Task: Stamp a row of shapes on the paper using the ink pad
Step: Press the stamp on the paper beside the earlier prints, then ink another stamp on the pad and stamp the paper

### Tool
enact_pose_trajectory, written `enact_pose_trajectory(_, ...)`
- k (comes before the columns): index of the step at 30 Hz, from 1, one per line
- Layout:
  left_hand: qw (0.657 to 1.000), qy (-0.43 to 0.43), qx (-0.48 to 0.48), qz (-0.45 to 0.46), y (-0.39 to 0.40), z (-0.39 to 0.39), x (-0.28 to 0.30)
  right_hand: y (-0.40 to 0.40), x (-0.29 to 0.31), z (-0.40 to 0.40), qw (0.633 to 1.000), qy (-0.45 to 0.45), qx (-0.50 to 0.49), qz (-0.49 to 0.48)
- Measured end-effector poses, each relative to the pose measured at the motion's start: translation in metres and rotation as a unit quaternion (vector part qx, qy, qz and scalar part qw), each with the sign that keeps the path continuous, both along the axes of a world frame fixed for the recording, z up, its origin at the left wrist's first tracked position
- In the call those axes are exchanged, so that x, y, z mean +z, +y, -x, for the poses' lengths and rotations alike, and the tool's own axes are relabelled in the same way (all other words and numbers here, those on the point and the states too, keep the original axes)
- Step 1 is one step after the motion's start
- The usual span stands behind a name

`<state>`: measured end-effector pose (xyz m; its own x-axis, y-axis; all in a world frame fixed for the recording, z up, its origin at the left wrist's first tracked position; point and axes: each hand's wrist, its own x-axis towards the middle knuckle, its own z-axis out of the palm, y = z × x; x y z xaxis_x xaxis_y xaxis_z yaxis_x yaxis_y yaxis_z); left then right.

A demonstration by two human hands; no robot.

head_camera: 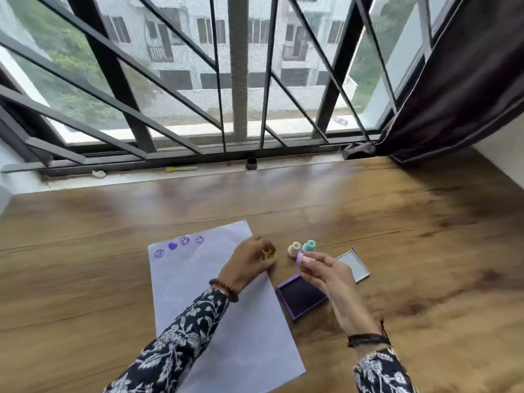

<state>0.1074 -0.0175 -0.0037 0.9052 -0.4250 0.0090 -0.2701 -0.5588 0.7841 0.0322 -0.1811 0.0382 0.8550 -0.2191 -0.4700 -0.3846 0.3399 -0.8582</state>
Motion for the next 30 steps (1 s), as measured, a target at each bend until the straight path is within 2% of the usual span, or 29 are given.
enact_pose_trajectory(2,0.981,0.114,0.076,0.135,-0.002,0.004,0.007,0.001,0.001,-0.003,1.000,-0.023,0.005,0.012)
enact_pose_trajectory(4,0.931,0.233,0.103,0.262,-0.003,0.011,0.010,0.002,0.001,-0.006,0.997,-0.042,0.015,0.057)
enact_pose_trajectory(6,0.896,0.280,0.115,0.326,-0.003,0.017,0.011,0.003,0.003,-0.008,0.989,-0.053,0.031,0.132)
enact_pose_trajectory(8,0.889,0.283,0.114,0.341,-0.004,0.021,0.015,0.002,0.004,-0.010,0.979,-0.063,0.040,0.191)
enact_pose_trajectory(15,0.915,0.247,0.094,0.306,-0.003,0.026,0.027,0.004,0.020,-0.012,0.960,-0.103,0.093,0.245)
enact_pose_trajectory(21,0.925,0.184,0.114,0.312,-0.003,0.030,0.035,0.007,0.028,-0.022,0.957,-0.107,0.093,0.254)
enact_pose_trajectory(24,0.940,0.153,0.108,0.284,-0.001,0.029,0.031,0.011,0.025,-0.029,0.944,-0.097,0.112,0.295)
enact_pose_trajectory(26,0.961,0.107,0.097,0.237,-0.002,0.030,0.026,0.015,0.020,-0.033,0.929,-0.104,0.147,0.323)
enact_pose_trajectory(28,0.984,0.006,0.118,0.130,-0.006,0.029,0.016,0.017,0.018,-0.036,0.916,-0.112,0.160,0.350)
enact_pose_trajectory(30,0.980,-0.053,0.190,0.025,-0.012,0.027,0.006,0.015,0.016,-0.039,0.877,-0.104,0.155,0.442)
